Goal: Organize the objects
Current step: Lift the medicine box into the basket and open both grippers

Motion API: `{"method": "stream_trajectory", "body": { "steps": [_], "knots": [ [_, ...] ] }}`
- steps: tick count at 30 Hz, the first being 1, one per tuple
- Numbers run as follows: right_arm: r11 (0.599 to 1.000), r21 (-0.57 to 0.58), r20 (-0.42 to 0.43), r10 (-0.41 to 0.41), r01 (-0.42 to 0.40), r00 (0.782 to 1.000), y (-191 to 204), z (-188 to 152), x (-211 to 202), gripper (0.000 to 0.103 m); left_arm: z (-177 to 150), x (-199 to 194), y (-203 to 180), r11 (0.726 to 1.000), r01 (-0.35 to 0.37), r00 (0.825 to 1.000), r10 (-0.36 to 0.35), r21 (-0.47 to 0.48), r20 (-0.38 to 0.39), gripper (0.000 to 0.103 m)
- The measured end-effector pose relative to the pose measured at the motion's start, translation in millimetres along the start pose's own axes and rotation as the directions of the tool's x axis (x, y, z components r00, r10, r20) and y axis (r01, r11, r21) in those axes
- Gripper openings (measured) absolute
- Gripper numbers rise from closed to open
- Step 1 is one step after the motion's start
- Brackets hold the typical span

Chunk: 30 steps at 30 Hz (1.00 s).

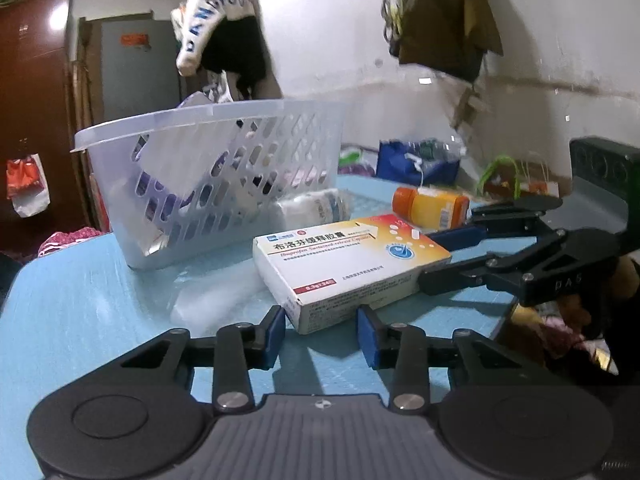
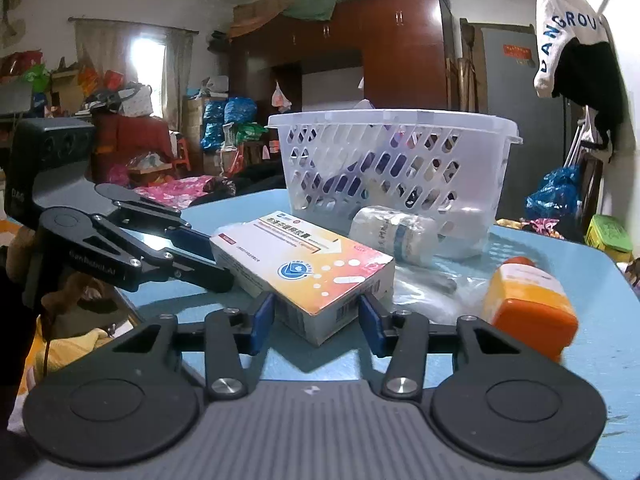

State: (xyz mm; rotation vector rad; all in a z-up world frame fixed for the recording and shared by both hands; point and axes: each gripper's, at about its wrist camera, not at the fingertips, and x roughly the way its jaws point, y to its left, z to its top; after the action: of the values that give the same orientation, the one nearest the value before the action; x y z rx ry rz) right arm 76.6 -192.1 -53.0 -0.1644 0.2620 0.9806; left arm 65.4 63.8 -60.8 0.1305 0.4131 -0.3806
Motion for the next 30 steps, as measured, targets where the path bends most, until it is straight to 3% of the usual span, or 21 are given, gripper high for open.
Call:
{"method": "stream_trajectory", "body": {
  "steps": [12, 18, 23, 30],
  "knots": [
    [0.999, -0.042, 0.026, -0.010, 0.011, 1.000, 3, 3, -1, 0.047, -9, -6, -5, 0.999, -0.008, 0.998, 0.010, -0.044, 0.056, 0.040],
    [0.998, -0.058, 0.059, -0.025, 0.029, 0.998, 2, 20, -9, 0.047, 5, -15, -13, 0.999, -0.037, 0.994, 0.039, -0.022, 0.097, 0.040],
    [0.994, -0.102, 0.094, -0.041, 0.050, 0.995, -5, 59, -15, 0.046, 44, -26, -19, 0.996, -0.081, 0.987, 0.076, 0.029, 0.140, 0.040],
    [0.987, -0.131, 0.121, -0.072, 0.088, 0.990, -40, 131, 3, 0.046, 127, -19, -6, 0.988, -0.133, 0.978, 0.118, 0.079, 0.175, 0.040]
  ]
}}
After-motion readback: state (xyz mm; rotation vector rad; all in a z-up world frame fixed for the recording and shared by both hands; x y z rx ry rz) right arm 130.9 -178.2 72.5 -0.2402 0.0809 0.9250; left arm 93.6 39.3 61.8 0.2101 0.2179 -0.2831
